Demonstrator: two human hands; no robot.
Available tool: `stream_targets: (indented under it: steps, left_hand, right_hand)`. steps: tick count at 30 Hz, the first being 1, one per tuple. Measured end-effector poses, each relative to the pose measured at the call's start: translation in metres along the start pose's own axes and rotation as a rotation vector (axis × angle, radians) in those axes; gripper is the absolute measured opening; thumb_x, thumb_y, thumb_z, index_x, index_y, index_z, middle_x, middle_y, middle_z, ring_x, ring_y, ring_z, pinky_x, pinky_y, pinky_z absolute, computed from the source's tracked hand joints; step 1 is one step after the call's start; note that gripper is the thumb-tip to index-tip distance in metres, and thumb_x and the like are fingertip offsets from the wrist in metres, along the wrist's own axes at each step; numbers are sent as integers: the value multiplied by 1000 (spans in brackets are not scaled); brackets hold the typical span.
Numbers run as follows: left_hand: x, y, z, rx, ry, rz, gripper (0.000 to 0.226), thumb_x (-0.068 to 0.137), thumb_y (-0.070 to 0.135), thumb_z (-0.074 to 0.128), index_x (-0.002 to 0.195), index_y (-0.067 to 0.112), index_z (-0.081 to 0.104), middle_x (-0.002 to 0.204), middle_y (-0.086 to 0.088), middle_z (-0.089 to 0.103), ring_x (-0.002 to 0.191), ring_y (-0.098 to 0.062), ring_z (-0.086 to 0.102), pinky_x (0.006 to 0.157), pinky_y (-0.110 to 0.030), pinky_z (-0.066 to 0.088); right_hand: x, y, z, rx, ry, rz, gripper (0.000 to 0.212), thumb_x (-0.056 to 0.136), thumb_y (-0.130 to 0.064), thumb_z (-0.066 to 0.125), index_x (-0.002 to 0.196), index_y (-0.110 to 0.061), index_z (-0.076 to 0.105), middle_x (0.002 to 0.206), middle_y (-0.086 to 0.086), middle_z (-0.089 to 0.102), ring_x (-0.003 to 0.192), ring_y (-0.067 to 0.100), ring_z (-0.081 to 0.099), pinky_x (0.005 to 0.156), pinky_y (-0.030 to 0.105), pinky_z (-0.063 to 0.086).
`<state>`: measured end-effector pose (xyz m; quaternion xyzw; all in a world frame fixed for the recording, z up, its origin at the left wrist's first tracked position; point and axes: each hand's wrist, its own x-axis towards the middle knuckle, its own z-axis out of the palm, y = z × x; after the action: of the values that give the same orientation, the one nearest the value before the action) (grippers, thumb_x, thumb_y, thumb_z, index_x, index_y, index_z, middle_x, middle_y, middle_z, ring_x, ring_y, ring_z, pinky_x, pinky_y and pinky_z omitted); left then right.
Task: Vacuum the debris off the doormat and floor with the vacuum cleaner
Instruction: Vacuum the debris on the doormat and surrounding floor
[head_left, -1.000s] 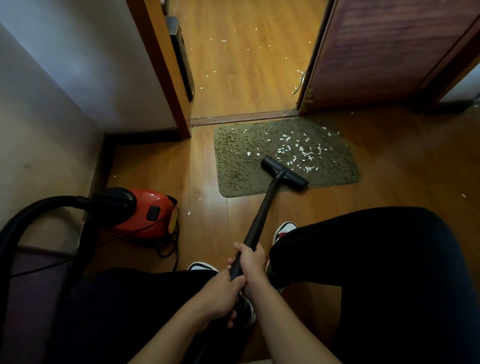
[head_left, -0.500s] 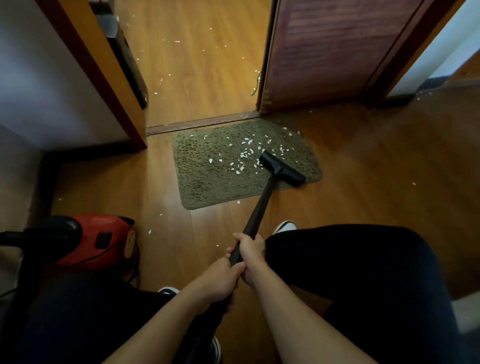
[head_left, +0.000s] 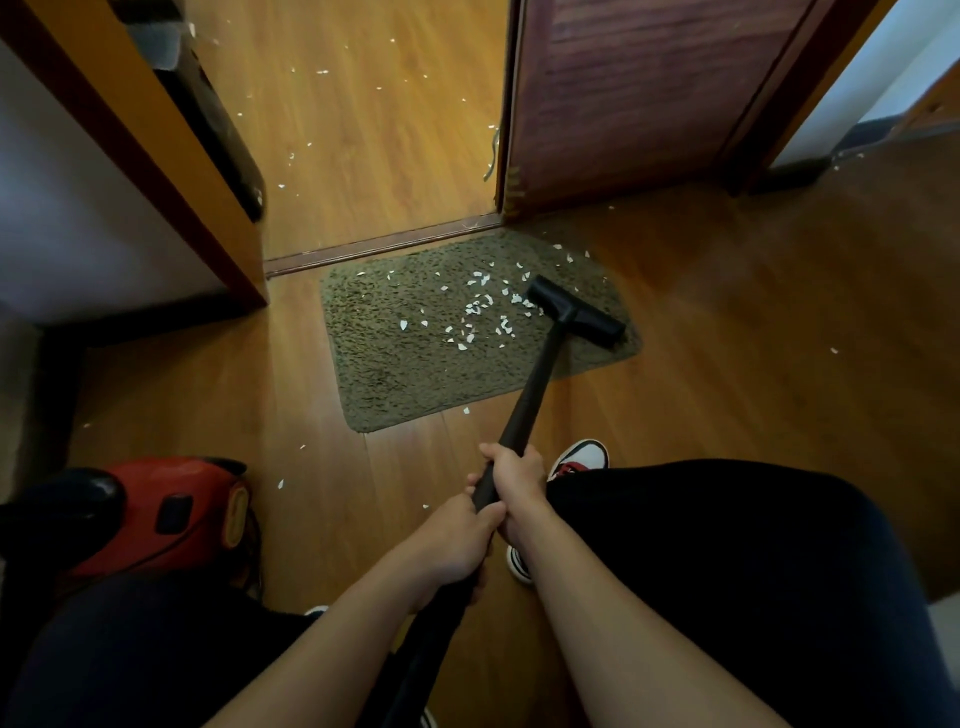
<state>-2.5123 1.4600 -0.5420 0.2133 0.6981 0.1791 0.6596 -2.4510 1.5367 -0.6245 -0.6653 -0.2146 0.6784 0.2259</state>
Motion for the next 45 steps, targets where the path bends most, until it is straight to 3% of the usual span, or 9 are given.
stream_targets:
  steps: [11, 15, 17, 21, 30, 32, 35, 37, 45]
  left_hand:
    - [-41, -53, -30, -97, 69, 0, 19, 104, 35, 41, 111, 18, 44, 70, -9, 54, 49, -18, 51, 49, -31, 45]
    - [-66, -69, -39, -110, 108, 4, 11, 106, 31, 38, 95, 29, 41, 71, -9, 53, 48, -15, 51, 47, -30, 46]
    - [-77, -78, -44, -131, 123, -24, 5, 106, 32, 38, 106, 27, 38, 75, -9, 52, 48, -14, 51, 47, -29, 47]
    - [-88, -102, -53, -131, 172, -82, 45, 104, 35, 41, 144, 19, 27, 78, -10, 53, 47, -13, 52, 44, -27, 47]
    - [-103, -118, -55, -148, 190, -101, 55, 103, 39, 41, 152, 23, 20, 70, -10, 57, 49, -16, 55, 46, -28, 48]
    - [-97, -112, -54, -136, 178, -94, 49, 103, 38, 40, 147, 23, 25, 69, -10, 56, 49, -16, 55, 45, -28, 48]
    - [-90, -95, -51, -136, 146, -45, 10, 105, 33, 38, 111, 25, 37, 67, -7, 53, 48, -15, 52, 44, -27, 48]
    - [-84, -81, -50, -149, 131, -16, 12, 106, 30, 37, 94, 29, 39, 69, -7, 51, 48, -15, 51, 46, -28, 46]
    - [-19, -40, -63, -183, 145, -12, 24, 104, 36, 38, 119, 17, 42, 72, -9, 53, 50, -17, 51, 49, -29, 46]
  right_hand:
    - [-45, 42, 41, -80, -89, 18, 31, 95, -7, 63, 123, -10, 51, 82, 16, 62, 45, 19, 62, 44, 28, 52]
    - [-66, 61, 57, -118, -145, 20, 28, 95, -6, 62, 120, -11, 52, 88, 16, 62, 47, 19, 63, 47, 31, 55]
    - [-78, 70, 64, -133, -161, 23, 31, 95, -6, 62, 123, -11, 51, 93, 16, 62, 47, 18, 63, 46, 30, 54]
    - [-98, 84, 73, -158, -183, 38, 32, 97, -7, 61, 126, -13, 49, 94, 14, 63, 47, 16, 63, 43, 27, 53]
    - [-113, 99, 78, -189, -180, 42, 28, 95, -7, 62, 120, -10, 50, 91, 15, 64, 49, 19, 63, 45, 29, 54]
    - [-108, 94, 76, -185, -173, 35, 25, 96, -7, 62, 118, -10, 51, 86, 13, 61, 49, 19, 62, 44, 28, 52]
    - [-94, 83, 73, -173, -167, 30, 28, 96, -8, 62, 122, -10, 51, 91, 14, 62, 48, 17, 63, 44, 26, 52]
    - [-82, 73, 73, -163, -161, 25, 32, 96, -9, 63, 125, -11, 50, 91, 14, 62, 46, 16, 62, 43, 25, 51]
    - [-23, 23, 88, -129, -143, -10, 25, 94, -4, 62, 118, -6, 54, 71, 13, 59, 42, 18, 59, 42, 26, 49]
